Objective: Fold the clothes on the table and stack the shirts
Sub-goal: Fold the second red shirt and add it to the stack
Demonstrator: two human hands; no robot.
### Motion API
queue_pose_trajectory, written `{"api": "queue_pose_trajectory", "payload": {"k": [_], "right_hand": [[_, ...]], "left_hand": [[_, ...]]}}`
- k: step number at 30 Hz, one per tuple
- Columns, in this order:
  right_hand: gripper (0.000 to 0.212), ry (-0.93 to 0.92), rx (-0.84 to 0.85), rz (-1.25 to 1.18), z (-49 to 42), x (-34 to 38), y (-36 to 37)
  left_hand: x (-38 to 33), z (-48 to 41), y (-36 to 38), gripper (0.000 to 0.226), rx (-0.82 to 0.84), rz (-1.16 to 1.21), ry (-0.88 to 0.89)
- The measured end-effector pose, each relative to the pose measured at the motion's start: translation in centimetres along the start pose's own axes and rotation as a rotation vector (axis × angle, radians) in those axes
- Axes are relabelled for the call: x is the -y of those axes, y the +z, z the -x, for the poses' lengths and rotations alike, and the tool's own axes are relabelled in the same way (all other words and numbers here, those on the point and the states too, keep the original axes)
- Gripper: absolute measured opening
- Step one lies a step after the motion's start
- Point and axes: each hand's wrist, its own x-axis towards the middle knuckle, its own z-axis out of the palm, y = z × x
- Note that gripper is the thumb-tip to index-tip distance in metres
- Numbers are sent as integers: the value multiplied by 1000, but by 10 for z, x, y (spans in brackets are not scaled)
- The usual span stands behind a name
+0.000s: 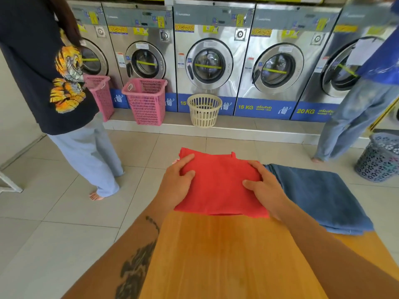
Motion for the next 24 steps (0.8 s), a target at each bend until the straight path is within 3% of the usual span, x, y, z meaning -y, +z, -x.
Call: {"api": "queue_pose_trajectory", "payload": {"k": [7, 11, 14, 18, 21, 24], "right_hand": [[64, 7, -116, 256, -100, 18, 22], [62, 204, 111, 572, -110, -14, 38], [64, 186, 137, 631, -104, -38, 49], [63, 111, 1, 714, -104, -41, 48], [56, 16, -159, 667, -106, -35, 43], [52, 84, -139, 426, -106, -37, 41]], "left_hand": [[1, -105, -2, 49, -56, -21, -10], [55, -110, 15, 60, 131, -242, -157], [84, -104, 23, 61, 61, -197, -139], [87, -111, 23, 68, -99, -208, -135], [87, -105, 19, 44, -301, -300, -181], [97, -95, 25, 24, -183, -286, -218]]}}
